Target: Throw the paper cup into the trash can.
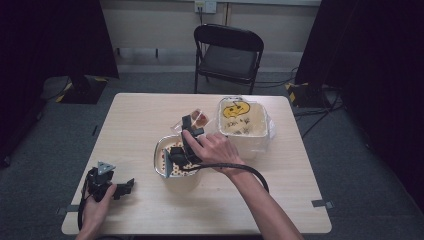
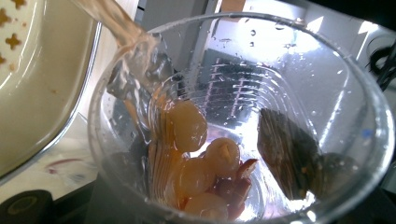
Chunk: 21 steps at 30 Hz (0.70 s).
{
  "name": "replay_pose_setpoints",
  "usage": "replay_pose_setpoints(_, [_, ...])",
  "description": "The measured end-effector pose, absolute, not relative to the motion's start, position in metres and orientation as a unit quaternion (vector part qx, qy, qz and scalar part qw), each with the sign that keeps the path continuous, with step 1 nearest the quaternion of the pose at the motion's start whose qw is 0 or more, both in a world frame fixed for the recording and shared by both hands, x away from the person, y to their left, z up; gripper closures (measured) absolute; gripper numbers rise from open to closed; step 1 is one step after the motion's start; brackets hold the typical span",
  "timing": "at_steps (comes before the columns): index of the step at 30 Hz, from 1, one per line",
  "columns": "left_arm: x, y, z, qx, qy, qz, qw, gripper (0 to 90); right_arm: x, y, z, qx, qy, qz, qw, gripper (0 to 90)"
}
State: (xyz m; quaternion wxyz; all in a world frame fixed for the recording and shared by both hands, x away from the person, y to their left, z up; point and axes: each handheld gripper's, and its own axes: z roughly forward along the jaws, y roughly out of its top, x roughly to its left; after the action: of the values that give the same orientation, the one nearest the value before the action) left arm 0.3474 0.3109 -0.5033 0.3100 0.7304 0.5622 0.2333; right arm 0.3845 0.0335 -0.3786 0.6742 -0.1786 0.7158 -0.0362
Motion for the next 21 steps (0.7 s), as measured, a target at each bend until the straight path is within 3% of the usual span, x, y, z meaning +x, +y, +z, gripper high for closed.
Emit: replay_pose_setpoints(21, [0.3474,0.3109,-0.5033,0.730,0.562,0.233,0.310,0.0,0.3844,0.0325,-0.3915,-0.284,0.646,-0.142,0.695,46.2])
